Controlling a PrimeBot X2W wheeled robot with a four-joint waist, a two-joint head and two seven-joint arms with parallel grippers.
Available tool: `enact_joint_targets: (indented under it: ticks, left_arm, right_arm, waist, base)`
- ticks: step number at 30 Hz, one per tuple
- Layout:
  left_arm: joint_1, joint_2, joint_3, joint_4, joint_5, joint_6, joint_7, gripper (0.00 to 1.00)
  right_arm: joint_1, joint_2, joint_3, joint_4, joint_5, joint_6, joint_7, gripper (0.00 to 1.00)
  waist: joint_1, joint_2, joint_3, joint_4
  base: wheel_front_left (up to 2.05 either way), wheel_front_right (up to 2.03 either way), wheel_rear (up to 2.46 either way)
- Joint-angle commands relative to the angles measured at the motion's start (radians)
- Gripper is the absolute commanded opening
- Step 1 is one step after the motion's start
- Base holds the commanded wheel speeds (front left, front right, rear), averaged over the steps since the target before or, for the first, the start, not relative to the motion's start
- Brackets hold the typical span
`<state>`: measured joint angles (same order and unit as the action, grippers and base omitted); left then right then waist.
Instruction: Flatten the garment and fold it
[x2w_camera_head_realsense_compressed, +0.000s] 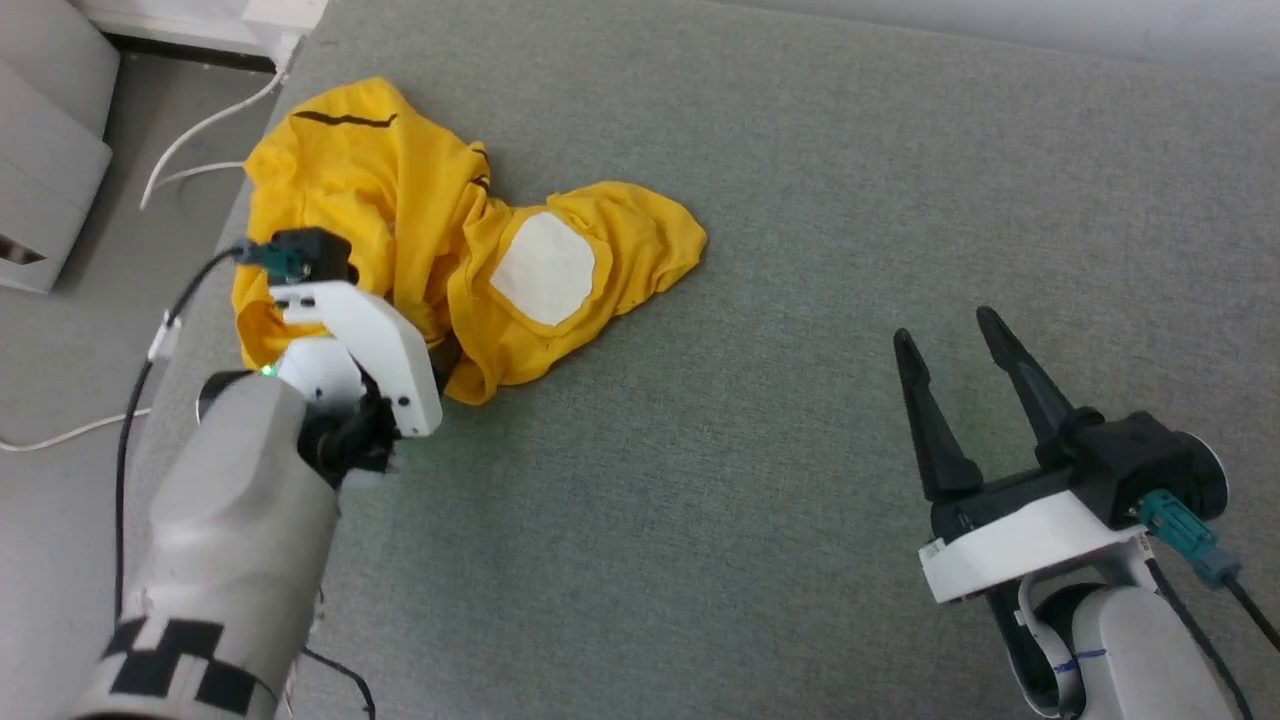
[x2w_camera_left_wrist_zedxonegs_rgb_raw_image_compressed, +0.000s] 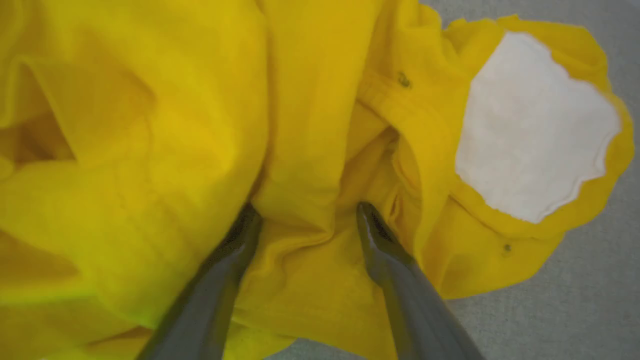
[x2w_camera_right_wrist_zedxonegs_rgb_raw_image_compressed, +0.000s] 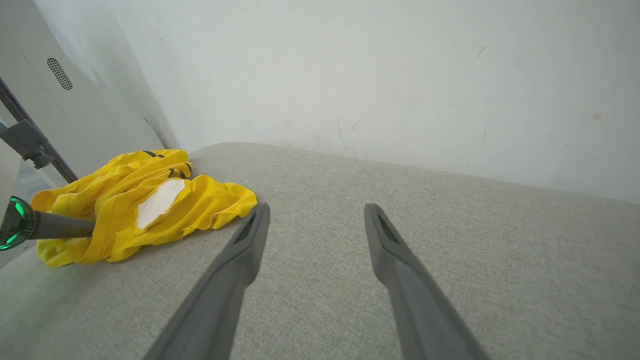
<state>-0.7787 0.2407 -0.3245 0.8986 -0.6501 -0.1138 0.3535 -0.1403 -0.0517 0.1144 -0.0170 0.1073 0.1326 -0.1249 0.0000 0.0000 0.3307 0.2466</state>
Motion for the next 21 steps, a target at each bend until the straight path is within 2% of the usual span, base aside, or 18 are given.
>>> enact_joint_targets:
  ticks: [1,2,3,4,6,8,10,21]
  left_arm:
    - [-0.015,0.009,-0.024,0.046,-0.026,-0.005,0.052,1.0]
    - [-0.023,0.012,-0.039,0.063,-0.04,-0.006,0.089,1.0]
    - [-0.03,0.014,-0.051,0.081,-0.055,-0.007,0.125,0.81]
    - [-0.036,0.016,-0.063,0.094,-0.072,-0.008,0.155,0.42]
    - [-0.048,0.026,-0.08,0.116,-0.097,-0.011,0.18,0.0]
    - [-0.06,0.035,-0.09,0.14,-0.115,-0.013,0.172,0.0]
    - [-0.075,0.048,-0.093,0.158,-0.127,-0.015,0.12,0.0]
    - [-0.121,0.087,-0.072,0.129,-0.072,-0.004,-0.358,0.0]
  right_arm:
    - [-0.021,0.001,0.007,0.004,0.008,-0.002,-0.008,1.0]
    - [-0.023,0.001,0.009,0.005,0.01,-0.002,-0.01,1.0]
    - [-0.025,0.001,0.012,0.007,0.012,-0.002,-0.011,1.0]
    - [-0.027,0.001,0.013,0.009,0.014,-0.002,-0.013,1.0]
    - [-0.03,0.001,0.017,0.014,0.018,-0.002,-0.018,1.0]
    - [-0.032,0.001,0.018,0.019,0.025,-0.002,-0.025,1.0]
    - [-0.03,0.001,0.014,0.023,0.031,-0.002,-0.035,1.0]
    - [0.025,0.001,-0.055,0.047,0.066,-0.002,-0.071,1.0]
  waist:
    - [0.0,0.0,0.005,-0.002]
    - [0.0,0.0,0.007,-0.002]
    - [0.0,0.0,0.009,-0.002]
    - [0.0,0.0,0.009,-0.003]
    - [0.0,0.0,0.009,-0.003]
    - [0.0,0.0,0.003,-0.003]
    - [0.0,0.0,-0.01,-0.001]
    - [0.0,0.0,-0.166,-0.011]
  base:
    - [0.0,0.0,0.0]
    - [0.0,0.0,0.0]
    - [0.0,0.0,0.0]
    - [0.0,0.0,0.0]
    - [0.0,0.0,0.0]
    - [0.0,0.0,0.0]
    - [0.0,0.0,0.0]
    - [0.0,0.0,0.0]
